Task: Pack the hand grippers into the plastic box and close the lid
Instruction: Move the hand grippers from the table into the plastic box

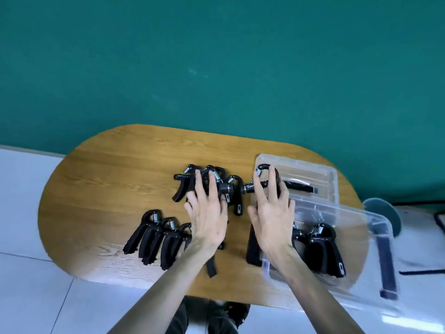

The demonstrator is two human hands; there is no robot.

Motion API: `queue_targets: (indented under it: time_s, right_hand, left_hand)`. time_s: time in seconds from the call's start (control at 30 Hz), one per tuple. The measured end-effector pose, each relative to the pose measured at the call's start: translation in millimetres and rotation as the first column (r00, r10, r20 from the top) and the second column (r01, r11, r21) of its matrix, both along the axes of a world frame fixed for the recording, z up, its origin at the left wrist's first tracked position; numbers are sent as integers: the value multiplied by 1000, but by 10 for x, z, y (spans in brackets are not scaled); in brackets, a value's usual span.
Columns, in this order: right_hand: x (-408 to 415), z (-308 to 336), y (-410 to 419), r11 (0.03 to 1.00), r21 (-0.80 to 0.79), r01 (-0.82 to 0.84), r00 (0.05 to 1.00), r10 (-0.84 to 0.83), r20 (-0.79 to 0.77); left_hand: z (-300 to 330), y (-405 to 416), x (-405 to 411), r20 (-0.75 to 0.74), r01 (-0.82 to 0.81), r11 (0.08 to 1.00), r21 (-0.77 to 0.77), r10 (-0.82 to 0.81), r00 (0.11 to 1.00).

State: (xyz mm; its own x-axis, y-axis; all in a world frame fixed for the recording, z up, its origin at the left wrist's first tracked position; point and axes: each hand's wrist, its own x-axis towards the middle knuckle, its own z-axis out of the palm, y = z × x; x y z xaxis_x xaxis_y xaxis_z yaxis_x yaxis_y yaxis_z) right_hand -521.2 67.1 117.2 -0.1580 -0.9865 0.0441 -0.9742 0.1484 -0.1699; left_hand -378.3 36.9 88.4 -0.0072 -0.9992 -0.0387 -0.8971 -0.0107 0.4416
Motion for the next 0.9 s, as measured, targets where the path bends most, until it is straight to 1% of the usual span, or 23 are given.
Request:
queue_targets:
  time_s: [0.13,0.33,0.5,0.7,0.8,0.9]
  right_hand:
    - [-452,47,249,998,-4,68,998,-68,-3]
    - [-1083,19,655,984,-5,181,984,-181,-5]
    - [-1486,-23,943,969,15,245,969,-245,-16]
    - [-1849,-145,1198,947,51,318,948,-319,14]
    - [-1955,-247,1276,947,62,315,948,-317,16]
    - [-2011,-395,1312,943,99,318,946,-323,41]
  left_hand:
    - [89,140,-529,-23,63,998,-3,-63,998]
    - [159,369,-1266,-4,176,984,-3,-176,984]
    - [117,593,-1734,12,228,974,12,-228,974]
    - [-27,799,-2016,78,274,961,45,-277,958]
    - [-134,895,-2035,106,284,957,66,-290,951]
    - [-305,955,-2050,114,274,954,120,-288,951]
